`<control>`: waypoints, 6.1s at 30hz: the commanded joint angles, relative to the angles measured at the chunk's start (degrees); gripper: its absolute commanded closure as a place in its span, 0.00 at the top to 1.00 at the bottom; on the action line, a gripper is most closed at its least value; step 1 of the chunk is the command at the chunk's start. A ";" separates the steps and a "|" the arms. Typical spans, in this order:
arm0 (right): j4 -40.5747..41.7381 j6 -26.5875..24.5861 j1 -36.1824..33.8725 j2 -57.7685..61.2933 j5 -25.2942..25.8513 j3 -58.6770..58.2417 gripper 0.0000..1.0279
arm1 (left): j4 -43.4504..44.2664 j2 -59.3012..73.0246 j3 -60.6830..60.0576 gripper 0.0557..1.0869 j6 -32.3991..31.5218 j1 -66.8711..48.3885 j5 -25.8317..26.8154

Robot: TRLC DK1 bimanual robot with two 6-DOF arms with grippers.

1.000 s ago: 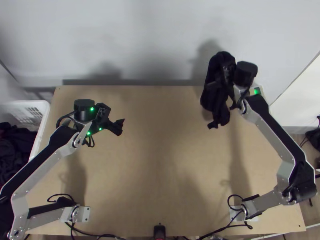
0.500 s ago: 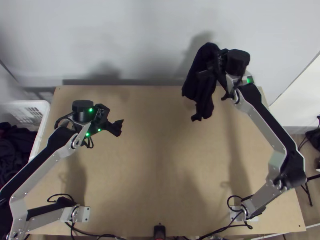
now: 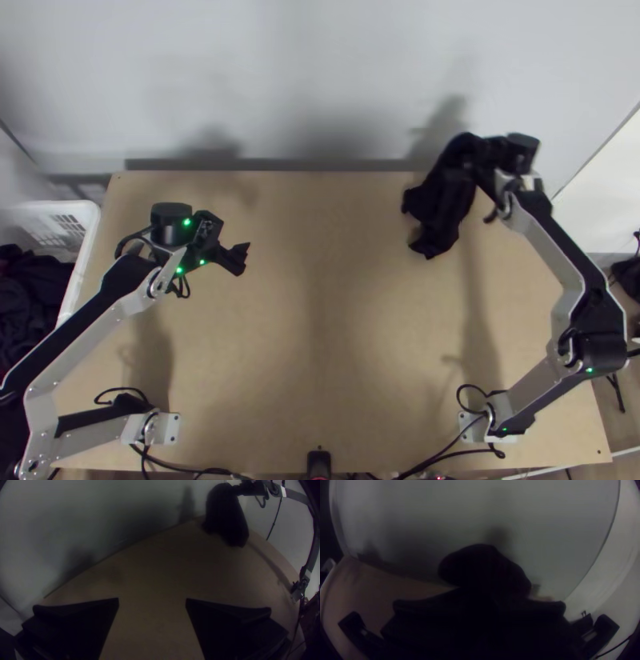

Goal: Fold the t-shirt

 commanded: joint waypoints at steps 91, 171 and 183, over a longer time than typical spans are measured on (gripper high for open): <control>-0.38 -15.56 -1.90 -65.53 7.18 -47.02 0.95 | 11.25 -20.22 -12.42 0.95 1.79 -0.88 -14.55; -12.68 -22.32 19.11 -101.03 2.35 -75.59 0.96 | 3.43 -75.16 -54.61 0.95 17.35 19.07 -3.39; -12.68 -22.32 19.11 -101.03 2.44 -75.59 0.96 | 3.43 -75.16 -54.61 0.95 17.35 19.07 -3.39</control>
